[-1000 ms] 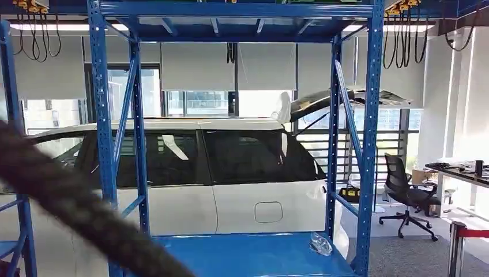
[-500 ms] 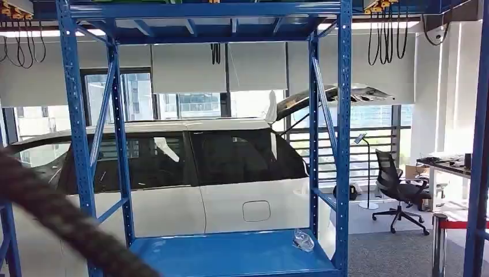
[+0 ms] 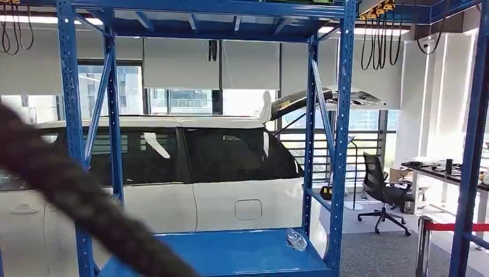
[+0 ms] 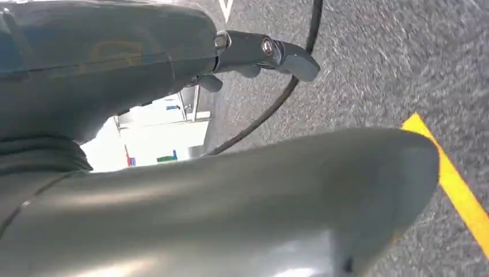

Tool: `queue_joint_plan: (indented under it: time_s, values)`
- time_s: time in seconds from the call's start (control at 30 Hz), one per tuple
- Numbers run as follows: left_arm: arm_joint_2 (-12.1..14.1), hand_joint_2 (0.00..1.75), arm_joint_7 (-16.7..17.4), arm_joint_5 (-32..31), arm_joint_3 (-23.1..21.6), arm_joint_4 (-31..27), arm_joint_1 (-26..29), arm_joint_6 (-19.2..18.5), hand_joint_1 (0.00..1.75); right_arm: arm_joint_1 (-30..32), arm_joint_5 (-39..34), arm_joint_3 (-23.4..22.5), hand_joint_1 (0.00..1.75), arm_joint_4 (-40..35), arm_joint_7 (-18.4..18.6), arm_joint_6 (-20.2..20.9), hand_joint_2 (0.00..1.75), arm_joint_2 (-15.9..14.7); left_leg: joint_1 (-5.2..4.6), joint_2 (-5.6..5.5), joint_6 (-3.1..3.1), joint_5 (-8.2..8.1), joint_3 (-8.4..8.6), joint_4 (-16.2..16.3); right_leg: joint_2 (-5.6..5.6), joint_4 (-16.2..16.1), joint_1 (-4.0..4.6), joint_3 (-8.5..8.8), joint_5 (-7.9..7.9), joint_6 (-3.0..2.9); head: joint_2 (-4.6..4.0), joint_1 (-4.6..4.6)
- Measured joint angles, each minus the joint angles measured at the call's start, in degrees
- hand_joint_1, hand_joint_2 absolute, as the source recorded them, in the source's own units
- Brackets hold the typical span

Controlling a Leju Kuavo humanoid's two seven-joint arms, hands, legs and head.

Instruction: Take the parts from the cabinet and place them on the table.

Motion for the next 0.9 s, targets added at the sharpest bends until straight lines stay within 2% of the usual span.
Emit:
queue_joint_plan:
  time_s: [0.03,0.07,0.1,0.2,0.23,0.27,0.3,0.33,0.37,0.4,0.43,0.47,0.53,0.57,0.6,0.63,0.7,0.73,0.77,0.8,0.83,0.87,0.9]
  values:
    - [0.0,0.0,-0.1,0.0,0.0,0.0,0.0,0.0,0.0,-0.1,0.0,0.0,1.75,0.0,0.0,0.0,1.75,0.0,0.09,0.21,-0.28,-0.18,0.02,0.2,-0.61,-5.3,-0.03,2.69,2.58,-0.02,0.0,0.02]
    - [0.0,0.0,-0.2,0.0,0.0,0.0,-0.1,0.0,0.0,-0.3,0.0,0.0,1.75,0.0,0.0,0.0,1.75,0.0,0.11,0.48,-0.59,-0.38,0.01,0.5,-1.61,-9.2,-0.02,4.52,3.26,-0.11,0.0,-0.04]
    - [0.0,0.0,-0.2,0.0,0.0,0.0,-0.1,0.0,0.0,-0.6,0.1,0.0,1.75,0.0,0.0,0.0,1.75,0.0,-0.35,0.72,-0.95,-0.56,-0.18,0.8,-1.51,-10.0,0.52,4.75,2.93,-0.44,-0.04,-0.09]
    - [0.0,0.0,-0.3,0.0,0.0,0.0,-0.2,0.0,0.0,-0.3,0.1,-0.1,1.75,0.0,-0.1,0.0,1.75,0.1,-0.19,1.33,-1.55,-0.24,-0.04,0.4,-0.76,-9.9,0.67,4.45,3.17,-1.3,0.0,0.02]
    - [0.0,0.0,-0.4,0.0,0.0,0.0,-0.2,0.0,0.0,-0.3,0.1,-0.2,1.75,0.0,-0.1,0.1,1.75,0.1,-0.17,1.44,-1.82,-0.37,-0.04,0.6,-0.54,-10.3,0.43,4.45,3.48,-1.76,-0.04,-0.04]
    - [0.0,0.0,-0.4,0.0,0.0,0.0,-0.2,0.1,0.0,-0.3,0.1,-0.2,1.75,0.0,-0.1,0.2,1.75,0.1,0.16,0.69,-2.21,-1.3,-0.18,1.3,-0.34,-10.4,0.19,4.49,3.68,-2.08,0.0,-0.02]
    - [0.0,0.0,-0.5,0.0,0.0,0.0,-0.2,0.2,0.0,-0.4,0.1,-0.2,1.75,0.0,-0.2,0.2,1.75,0.1,0.19,0.02,-2.49,-3.32,-1.18,3.9,-0.08,-10.4,0.1,4.4,3.78,-2.39,0.0,0.02]
    - [0.0,0.0,-0.6,0.0,0.0,0.0,-0.2,0.2,0.0,-0.5,0.1,-0.2,1.75,0.0,-0.2,0.2,1.75,0.1,0.37,-0.16,-2.64,-5.69,-2.78,7.9,0.08,-10.4,0.08,4.33,3.83,-2.73,0.0,0.09]
    - [0.1,0.0,-0.7,0.0,0.0,0.0,-0.2,0.2,0.0,-0.4,0.1,-0.2,1.75,0.0,-0.2,0.2,1.75,0.1,0.47,-0.3,-2.75,-7.94,-4.74,12.7,0.35,-10.4,0.1,4.28,3.87,-2.79,-0.02,0.07]
    - [0.1,0.0,-0.7,0.0,0.0,0.0,-0.2,0.2,0.0,-0.4,0.1,-0.2,1.75,0.0,-0.2,0.2,1.75,0.1,0.55,-0.34,-2.85,-9.29,-6.28,16.5,0.61,-10.3,0.1,4.26,3.87,-2.8,0.0,0.11]
    - [0.1,0.0,-0.7,0.0,0.0,0.0,-0.2,0.2,0.0,-0.3,0.2,-0.2,1.75,0.0,-0.2,0.2,1.75,0.1,0.67,-0.34,-2.92,-9.34,-6.9,18.1,0.94,-10.3,0.09,4.26,3.88,-2.8,0.0,0.11]
    - [0.1,0.0,-0.7,0.0,0.0,0.0,-0.2,0.2,0.0,-0.2,0.3,-0.2,1.75,0.0,-0.2,0.2,1.75,0.1,0.8,-0.35,-2.92,-8.01,-6.17,16.8,1.34,-10.3,0.05,4.3,3.89,-2.8,0.0,0.13]
    - [0.1,0.0,-0.7,0.0,0.0,0.0,-0.2,0.2,0.0,-0.3,0.5,-0.2,1.75,0.0,-0.3,0.2,1.75,0.3,1.05,-1.1,-2.82,-2.93,-1.66,7.6,2.39,-10.3,-0.07,4.47,3.91,-2.73,0.0,0.18]
    - [0.1,0.0,-0.7,0.0,0.0,0.0,-0.2,0.2,0.0,-0.4,0.5,-0.2,1.75,0.0,-0.3,0.2,1.75,0.5,1.23,-3.04,-2.71,-0.8,0.6,2.7,2.86,-10.3,-0.13,4.46,3.93,-2.64,0.0,0.15]
    - [0.1,0.0,-0.7,0.0,0.0,0.0,-0.1,0.2,0.0,-0.5,0.5,-0.2,1.75,0.0,-0.3,0.2,1.75,0.5,1.18,-4.91,-2.59,-1.44,1.22,1.2,3.22,-10.2,0.17,4.18,4.03,-2.21,-0.07,0.13]
    - [0.1,0.0,-0.6,0.0,0.0,0.0,-0.1,0.2,0.0,-0.7,0.5,-0.2,1.75,0.0,-0.2,0.2,1.75,0.5,1.17,-4.46,-2.59,-1.64,1.34,0.3,3.73,-10.0,0.08,3.82,4.17,-1.9,-0.04,0.04]
    - [0.1,0.0,-0.7,0.0,0.0,0.0,-0.1,0.1,0.0,-0.5,0.6,-0.2,1.75,0.0,-0.2,0.2,1.75,0.5,0.77,-3.77,-2.5,-1.6,1.09,0.6,4.4,-10.4,-0.18,3.5,4.64,-1.05,0.0,-0.02]
    - [0.1,0.0,-0.7,0.0,0.0,0.0,-0.2,0.0,0.0,-0.3,0.7,-0.2,1.75,0.0,-0.2,0.2,1.75,0.5,0.98,-3.32,-2.01,-1.3,1.18,0.2,4.79,-10.6,-0.17,3.48,4.78,-0.58,-0.02,0.02]
    - [0.1,0.0,-0.7,0.0,0.1,0.0,-0.2,0.0,0.0,-0.2,0.7,-0.2,1.75,0.1,-0.2,0.2,1.75,0.5,1.29,-2.54,-1.55,-0.88,1.39,-0.5,4.08,-10.0,-0.09,3.32,4.21,-0.4,-0.02,0.0]
    - [0.1,0.0,-0.7,0.0,0.1,0.0,-0.1,0.0,0.0,-0.2,0.8,-0.2,1.75,0.1,-0.2,0.2,1.75,0.7,1.09,-2.2,-1.23,-0.71,1.52,-0.8,2.08,-8.4,0.09,2.49,2.94,-0.34,0.0,0.09]
    - [0.1,0.0,-0.7,0.0,0.2,0.0,-0.1,0.0,0.0,-0.4,1.0,-0.2,1.75,0.1,-0.2,0.2,1.75,0.7,0.95,-1.48,-0.85,-0.68,1.42,-0.8,1.31,-4.9,0.08,0.72,0.76,-0.31,0.0,0.09]
    - [0.1,0.0,-0.7,0.0,0.3,0.0,-0.1,0.0,0.0,-0.6,1.1,-0.2,1.75,0.1,-0.2,0.1,1.75,0.7,0.8,-0.75,-0.82,-0.7,1.35,-0.8,0.94,-0.1,0.02,-1.53,-1.53,-0.24,-0.02,-0.02]
    - [0.1,0.0,-0.7,0.0,0.3,0.0,0.0,0.0,0.0,-0.6,1.1,-0.2,1.75,0.1,-0.2,0.1,1.75,0.8,0.7,-0.05,-0.76,-0.74,1.33,-0.8,0.71,4.3,-0.01,-3.57,-3.15,-0.16,-0.02,-0.09]
